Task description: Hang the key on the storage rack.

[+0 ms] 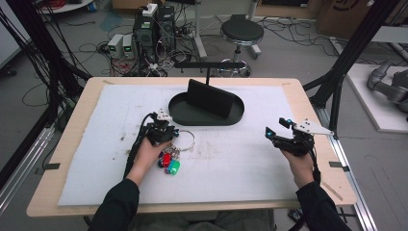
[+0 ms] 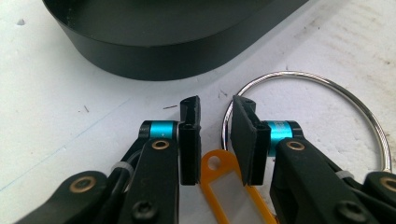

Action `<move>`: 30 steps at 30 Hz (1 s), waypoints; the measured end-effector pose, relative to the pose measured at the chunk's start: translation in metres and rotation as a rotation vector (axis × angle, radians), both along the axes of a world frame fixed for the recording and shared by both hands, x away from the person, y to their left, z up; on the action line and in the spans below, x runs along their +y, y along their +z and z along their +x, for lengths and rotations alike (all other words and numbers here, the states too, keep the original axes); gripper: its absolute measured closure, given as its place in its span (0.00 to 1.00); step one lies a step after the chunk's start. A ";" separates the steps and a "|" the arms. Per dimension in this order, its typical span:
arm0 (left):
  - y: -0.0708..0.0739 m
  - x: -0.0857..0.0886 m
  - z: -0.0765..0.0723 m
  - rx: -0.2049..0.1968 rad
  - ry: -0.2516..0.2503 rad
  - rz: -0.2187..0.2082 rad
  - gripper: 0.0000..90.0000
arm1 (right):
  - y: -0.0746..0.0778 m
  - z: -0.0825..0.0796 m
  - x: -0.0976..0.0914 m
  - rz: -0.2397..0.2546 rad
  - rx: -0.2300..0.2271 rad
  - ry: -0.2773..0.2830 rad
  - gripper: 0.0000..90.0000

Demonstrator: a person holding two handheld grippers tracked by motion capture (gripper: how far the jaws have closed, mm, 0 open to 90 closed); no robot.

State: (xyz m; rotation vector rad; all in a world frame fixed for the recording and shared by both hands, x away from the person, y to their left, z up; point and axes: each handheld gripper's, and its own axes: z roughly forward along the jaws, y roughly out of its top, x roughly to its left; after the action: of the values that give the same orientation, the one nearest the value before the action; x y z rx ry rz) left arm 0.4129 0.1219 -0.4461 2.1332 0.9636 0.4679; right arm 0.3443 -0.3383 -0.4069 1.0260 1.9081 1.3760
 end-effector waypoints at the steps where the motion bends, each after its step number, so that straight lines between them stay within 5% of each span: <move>1: 0.000 0.000 0.000 -0.002 -0.005 0.002 0.82 | 0.000 0.000 0.000 0.000 0.000 0.000 0.32; 7: 0.000 -0.004 -0.003 -0.014 -0.019 0.013 0.95 | 0.000 -0.001 0.000 0.003 -0.002 0.002 0.32; 12: 0.001 0.001 -0.003 0.012 -0.029 -0.049 0.96 | 0.001 -0.001 -0.001 0.006 -0.008 0.004 0.32; 22: 0.025 0.003 -0.022 -0.092 -0.092 -0.152 0.96 | 0.001 -0.001 0.000 0.009 -0.012 0.007 0.32; 30: 0.043 0.000 -0.047 -0.158 -0.180 -0.184 0.96 | 0.001 -0.001 0.001 0.011 -0.014 0.009 0.32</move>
State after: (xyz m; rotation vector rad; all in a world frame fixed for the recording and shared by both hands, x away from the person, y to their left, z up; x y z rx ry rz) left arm 0.3656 0.1224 -0.4030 1.9632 0.6923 0.4332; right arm 0.3430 -0.3377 -0.4056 1.0121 1.8995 1.3960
